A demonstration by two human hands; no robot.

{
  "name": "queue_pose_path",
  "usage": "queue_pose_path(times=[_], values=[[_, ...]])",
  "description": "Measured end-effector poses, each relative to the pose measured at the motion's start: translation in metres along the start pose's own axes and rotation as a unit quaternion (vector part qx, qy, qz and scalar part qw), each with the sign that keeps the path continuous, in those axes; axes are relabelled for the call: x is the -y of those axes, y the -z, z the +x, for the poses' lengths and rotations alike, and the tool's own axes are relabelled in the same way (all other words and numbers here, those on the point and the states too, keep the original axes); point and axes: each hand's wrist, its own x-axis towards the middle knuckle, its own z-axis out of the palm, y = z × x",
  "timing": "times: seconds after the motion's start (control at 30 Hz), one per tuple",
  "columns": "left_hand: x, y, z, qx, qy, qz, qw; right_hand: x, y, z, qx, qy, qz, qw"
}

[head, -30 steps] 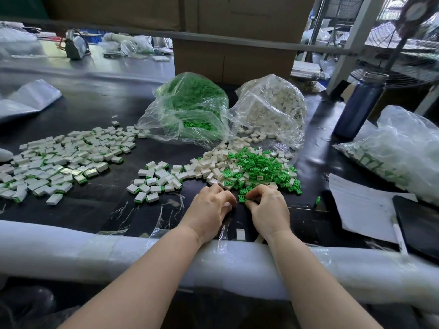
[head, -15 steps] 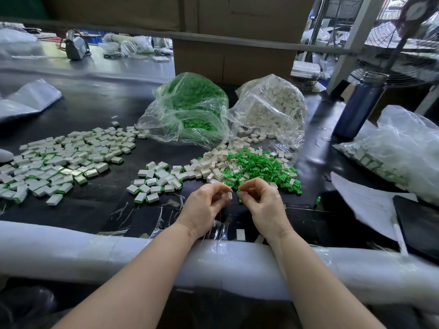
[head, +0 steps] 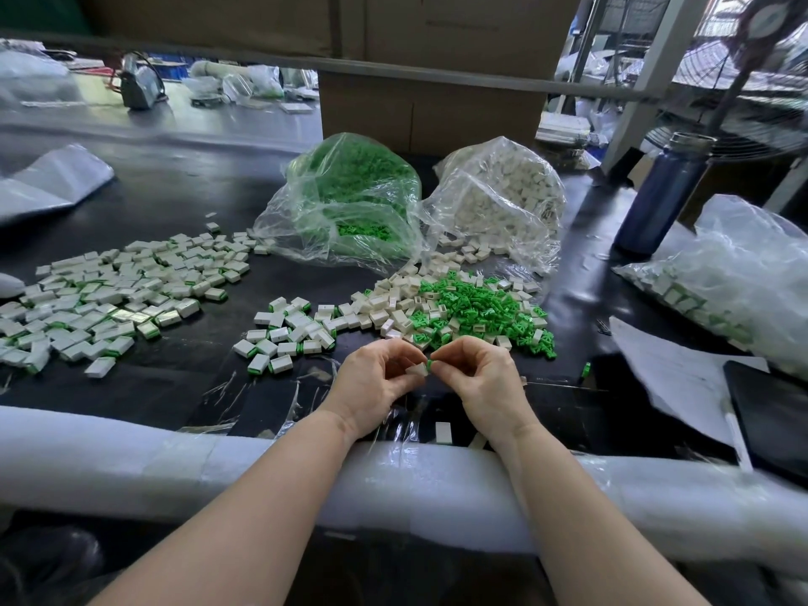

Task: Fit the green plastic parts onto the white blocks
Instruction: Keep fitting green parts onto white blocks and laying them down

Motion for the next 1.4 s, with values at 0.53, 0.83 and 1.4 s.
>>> queue_pose_path(times=[0.53,0.83,1.4], values=[[-0.001,0.001,0.001,-0.008,0.005,0.005,1.0,-0.002,0.0,0.0,0.015,-0.008,-0.014,1.0],[-0.004,-0.001,0.0,0.013,0.027,-0.013,0.999,-0.001,0.001,0.0,0.015,-0.023,0.002,1.0],[-0.008,0.001,-0.003,0.047,0.0,0.033,0.998,-0.002,0.005,0.0,0.075,-0.051,0.04,0.995]])
